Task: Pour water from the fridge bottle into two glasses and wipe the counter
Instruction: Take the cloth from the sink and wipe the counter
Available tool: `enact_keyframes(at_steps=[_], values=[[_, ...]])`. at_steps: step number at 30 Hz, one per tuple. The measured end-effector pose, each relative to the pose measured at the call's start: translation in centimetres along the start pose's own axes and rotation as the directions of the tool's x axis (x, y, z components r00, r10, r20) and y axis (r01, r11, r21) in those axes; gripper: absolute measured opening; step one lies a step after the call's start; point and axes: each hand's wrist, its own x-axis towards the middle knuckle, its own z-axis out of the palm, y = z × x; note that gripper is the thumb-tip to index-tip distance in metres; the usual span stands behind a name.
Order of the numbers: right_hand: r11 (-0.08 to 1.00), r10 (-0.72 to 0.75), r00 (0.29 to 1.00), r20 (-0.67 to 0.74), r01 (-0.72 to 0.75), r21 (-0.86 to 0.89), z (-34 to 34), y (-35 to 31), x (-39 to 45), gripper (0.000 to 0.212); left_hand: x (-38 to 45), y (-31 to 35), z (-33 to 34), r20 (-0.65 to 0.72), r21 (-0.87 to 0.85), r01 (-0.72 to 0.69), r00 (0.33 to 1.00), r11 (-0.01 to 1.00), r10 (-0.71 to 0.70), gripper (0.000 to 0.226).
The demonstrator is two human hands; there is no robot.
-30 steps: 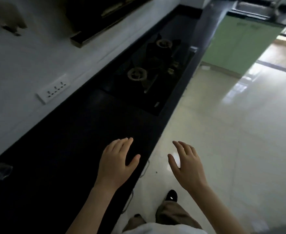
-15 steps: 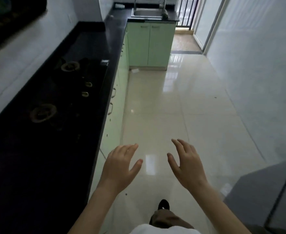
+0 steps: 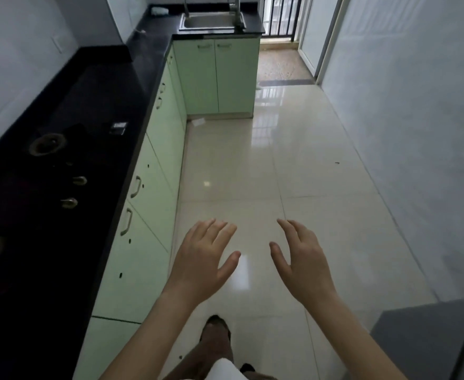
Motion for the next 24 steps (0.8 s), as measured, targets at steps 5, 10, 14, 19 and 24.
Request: enact_keyframes(at_steps=[5, 10, 14, 19, 24], values=[[1.000, -0.010, 0.999, 0.050, 0.011, -0.004, 2.9, 2.8, 7.5, 0.056, 7.1, -3.3, 3.4, 0.034, 0.013, 0.015, 0.999, 1.000, -0.015, 0.052], [0.998, -0.005, 0.996, 0.093, 0.012, -0.068, 5.9, 5.0, 16.6, 0.053, 15.1, -8.6, 7.3, 0.102, 0.015, 0.073, 0.992, 0.997, -0.074, 0.054], [0.995, 0.032, 0.995, 0.092, -0.023, -0.101, 6.0, 6.2, 24.9, 0.054, 22.8, -11.9, 8.2, 0.158, -0.015, 0.060, 0.986, 0.998, -0.057, 0.055], [0.989, 0.010, 0.997, 0.076, 0.001, -0.148, 5.9, 7.9, 34.8, 0.052, 32.3, -15.0, 8.1, 0.161, -0.015, 0.066, 0.985, 0.998, -0.062, 0.056], [0.983, -0.062, 0.991, 0.119, 0.081, -0.164, 7.3, 11.0, 43.6, 0.050, 40.5, -16.7, 10.0, 0.190, -0.009, 0.113, 0.976, 0.994, -0.109, 0.058]])
